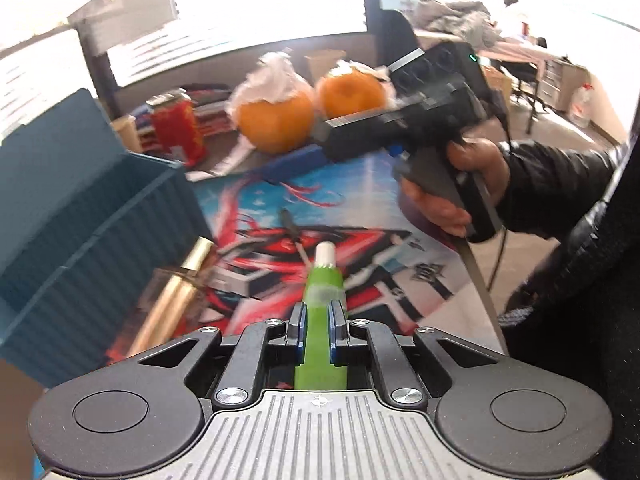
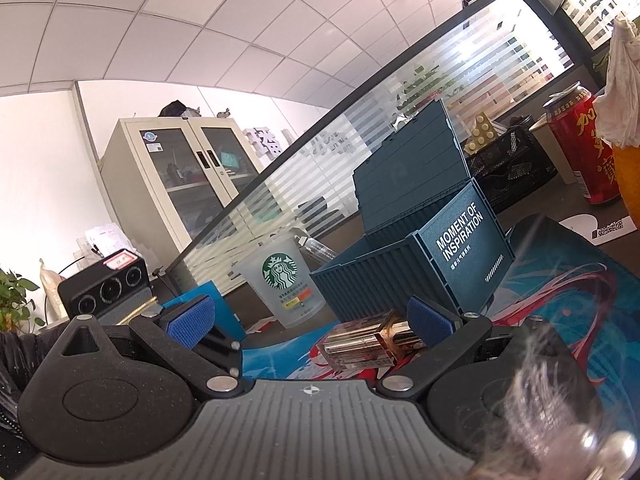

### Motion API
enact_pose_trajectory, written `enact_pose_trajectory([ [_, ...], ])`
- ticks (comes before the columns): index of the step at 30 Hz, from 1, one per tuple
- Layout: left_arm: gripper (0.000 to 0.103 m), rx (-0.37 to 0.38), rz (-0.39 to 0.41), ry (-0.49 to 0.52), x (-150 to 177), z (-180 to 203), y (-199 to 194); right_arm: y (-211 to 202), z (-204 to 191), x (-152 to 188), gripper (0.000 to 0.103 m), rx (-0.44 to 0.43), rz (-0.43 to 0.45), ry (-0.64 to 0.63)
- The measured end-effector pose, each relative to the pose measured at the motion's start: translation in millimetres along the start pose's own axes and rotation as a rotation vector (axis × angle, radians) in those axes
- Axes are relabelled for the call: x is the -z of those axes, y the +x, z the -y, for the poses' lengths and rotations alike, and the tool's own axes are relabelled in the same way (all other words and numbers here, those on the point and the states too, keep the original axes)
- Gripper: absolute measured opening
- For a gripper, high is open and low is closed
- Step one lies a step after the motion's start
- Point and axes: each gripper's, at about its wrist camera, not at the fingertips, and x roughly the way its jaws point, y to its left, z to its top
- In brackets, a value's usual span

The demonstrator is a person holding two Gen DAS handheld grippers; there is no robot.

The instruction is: Organize rigid objects

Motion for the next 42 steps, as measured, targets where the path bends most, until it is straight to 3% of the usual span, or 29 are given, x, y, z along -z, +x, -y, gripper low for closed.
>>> enact_pose_trajectory([
  [6, 0.012, -0.029, -0.054, -0.033, 8, -4, 15, 0, 0, 0, 0.103, -0.001, 0.001, -0.001],
  [12, 0.017, -0.014, -0.050, -0.155, 15, -18, 25, -1, -1, 0, 0.103, -0.002, 0.001, -0.003],
  [14, 0.028, -0.020, -0.054, -0.165, 13, -17, 27, -1, -1, 0, 0.103, 0.000, 0.001, -0.003],
  [16, 0.066, -0.027, -0.063, -0.144, 11, -11, 28, -2, -1, 0, 0.103, -0.003, 0.002, -0.003],
  [18, 0.078, -0.028, -0.057, -0.104, 11, -3, 29, -2, -1, 0, 0.103, -0.005, 0.003, -0.004],
  [21, 0.077, -0.034, -0.082, -0.084, 11, 6, 38, -3, -2, 0, 0.103, -0.008, 0.005, -0.004],
  [23, 0.068, -0.011, -0.071, -0.142, 14, 3, 45, -2, -2, 0, 0.103, -0.010, 0.004, -0.005],
  [25, 0.031, -0.044, -0.035, -0.183, 15, 0, 45, -3, -3, 0, 0.103, -0.008, 0.005, -0.006],
  [27, 0.030, -0.041, -0.035, -0.207, 13, -3, 46, -2, -2, -1, 0.103, -0.008, 0.007, -0.007],
  [35, 0.030, -0.081, -0.022, -0.135, 6, 9, 39, -3, -1, -1, 0.103, -0.010, 0.011, -0.005],
  [42, 0.030, -0.155, -0.011, -0.079, -8, 0, 21, -3, -1, -1, 0.103, -0.010, 0.010, -0.007],
])
